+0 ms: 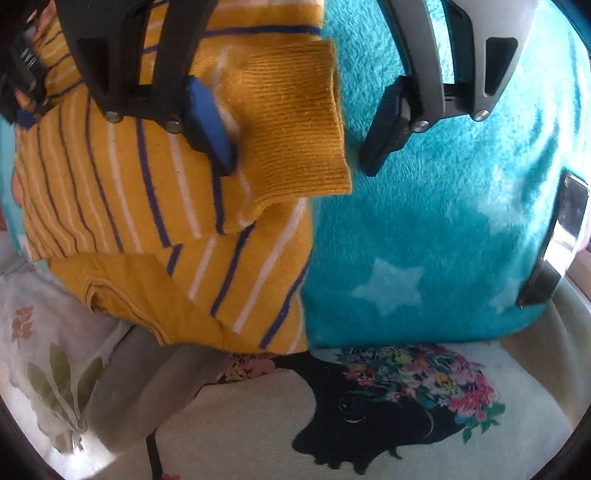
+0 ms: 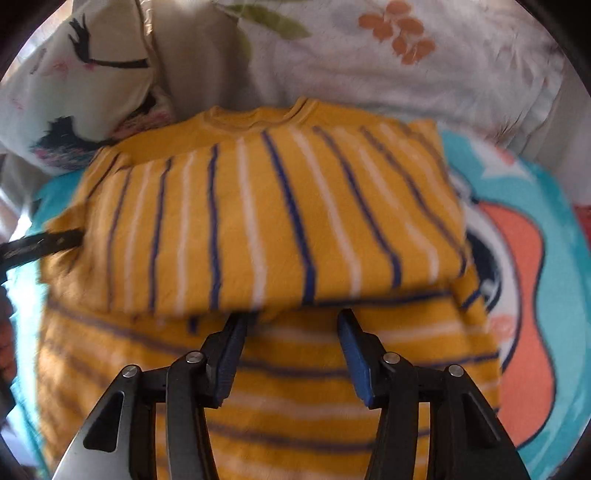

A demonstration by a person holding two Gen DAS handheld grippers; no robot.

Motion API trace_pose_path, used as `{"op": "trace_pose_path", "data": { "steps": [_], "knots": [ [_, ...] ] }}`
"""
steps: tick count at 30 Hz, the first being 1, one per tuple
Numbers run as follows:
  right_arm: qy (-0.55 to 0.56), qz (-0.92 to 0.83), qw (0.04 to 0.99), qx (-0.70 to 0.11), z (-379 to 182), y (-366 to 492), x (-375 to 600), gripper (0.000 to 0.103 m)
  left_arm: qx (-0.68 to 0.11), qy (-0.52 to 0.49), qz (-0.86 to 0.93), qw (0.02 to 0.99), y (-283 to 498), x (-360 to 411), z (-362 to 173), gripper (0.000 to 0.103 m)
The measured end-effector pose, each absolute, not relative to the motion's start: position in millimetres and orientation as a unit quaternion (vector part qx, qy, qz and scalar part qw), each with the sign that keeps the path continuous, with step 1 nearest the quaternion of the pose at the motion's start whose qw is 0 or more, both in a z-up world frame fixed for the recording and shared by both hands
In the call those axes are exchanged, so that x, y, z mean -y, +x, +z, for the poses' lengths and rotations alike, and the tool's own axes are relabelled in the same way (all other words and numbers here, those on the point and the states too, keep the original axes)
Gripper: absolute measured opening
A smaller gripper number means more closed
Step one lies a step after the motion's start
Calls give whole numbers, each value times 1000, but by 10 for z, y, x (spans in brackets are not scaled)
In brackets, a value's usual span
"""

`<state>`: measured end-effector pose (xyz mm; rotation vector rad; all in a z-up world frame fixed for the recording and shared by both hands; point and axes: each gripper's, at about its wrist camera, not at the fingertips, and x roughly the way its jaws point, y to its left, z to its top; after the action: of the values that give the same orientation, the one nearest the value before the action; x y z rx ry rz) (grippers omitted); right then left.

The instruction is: Fold small clothes

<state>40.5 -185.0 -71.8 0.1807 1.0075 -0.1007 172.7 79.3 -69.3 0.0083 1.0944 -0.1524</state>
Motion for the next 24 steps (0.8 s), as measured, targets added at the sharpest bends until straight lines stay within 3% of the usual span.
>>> {"op": "trace_pose_path", "data": {
  "steps": [6,11,18,21,24],
  "knots": [
    [178,-105,869,-450,-662,480,2310,63,-516,1,-71,854,1736,-883,-752,83],
    [226,-242,827,-454,-766,248,2859,57,-515,6,-67,855,1720,-896,-747,84],
    [216,-43,867,-447,-467,42,2382,57,-517,-1,-58,854,1806,-916,-743,93],
    [206,25,867,-452,-523,199,2114,43,-517,1,-58,854,1808,-937,-753,93],
    [198,78,860,-465,-621,383,1949,43,-519,3,-56,853,1865,-956,-778,94]
  ]
}}
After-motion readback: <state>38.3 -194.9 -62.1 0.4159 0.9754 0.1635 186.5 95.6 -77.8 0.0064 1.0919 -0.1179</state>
